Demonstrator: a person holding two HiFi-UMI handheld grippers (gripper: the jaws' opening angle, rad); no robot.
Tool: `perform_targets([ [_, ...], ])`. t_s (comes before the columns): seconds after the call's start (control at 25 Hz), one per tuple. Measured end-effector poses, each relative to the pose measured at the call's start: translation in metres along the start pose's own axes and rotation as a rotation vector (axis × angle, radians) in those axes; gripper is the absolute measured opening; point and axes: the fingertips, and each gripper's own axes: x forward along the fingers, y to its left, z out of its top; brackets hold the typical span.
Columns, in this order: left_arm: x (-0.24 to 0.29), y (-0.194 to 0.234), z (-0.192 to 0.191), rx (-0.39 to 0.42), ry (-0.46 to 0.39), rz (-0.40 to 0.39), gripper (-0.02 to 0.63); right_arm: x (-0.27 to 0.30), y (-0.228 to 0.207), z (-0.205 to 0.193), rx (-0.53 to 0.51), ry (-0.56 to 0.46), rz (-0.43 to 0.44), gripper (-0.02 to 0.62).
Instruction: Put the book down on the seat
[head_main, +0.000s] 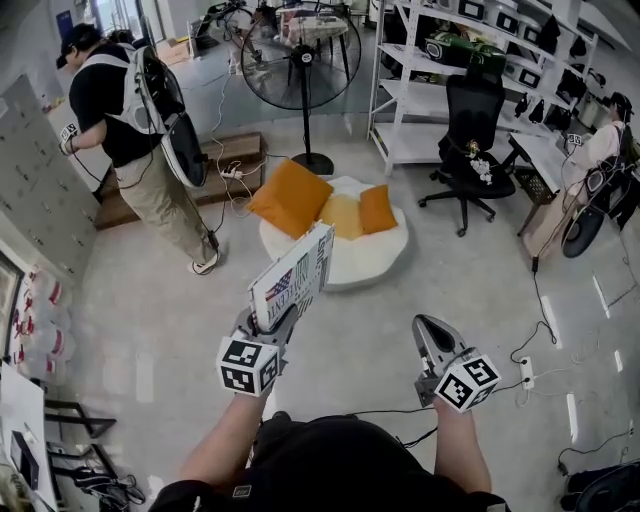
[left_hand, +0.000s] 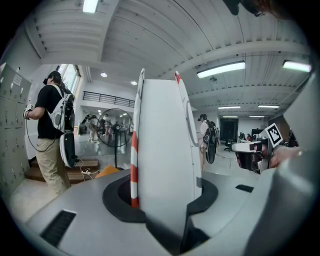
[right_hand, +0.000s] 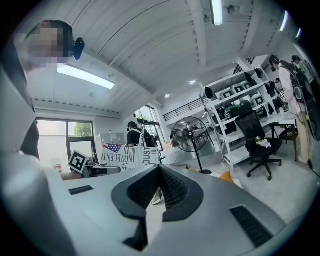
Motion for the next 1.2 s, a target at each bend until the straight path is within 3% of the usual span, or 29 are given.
perform_targets([
  [0.56,0.024,-0.039,-0.007,-0.007,0.034,-0.002,0.16,-0.038,-0.051,-0.018,0.099,0.031,-0.029,0.014],
  [0.92,0.084,-0.029,0.003,-0.027,0.047,-0.037,0.16,-0.01,-0.086,-0.006,0.112,0.048,-0.041,0.014],
  [1.2,0.142,0.0,0.024,-0.006,0.046,-0.069,0.16,0.053,-0.121,0.0,0.133,0.071,-0.039,0.014],
])
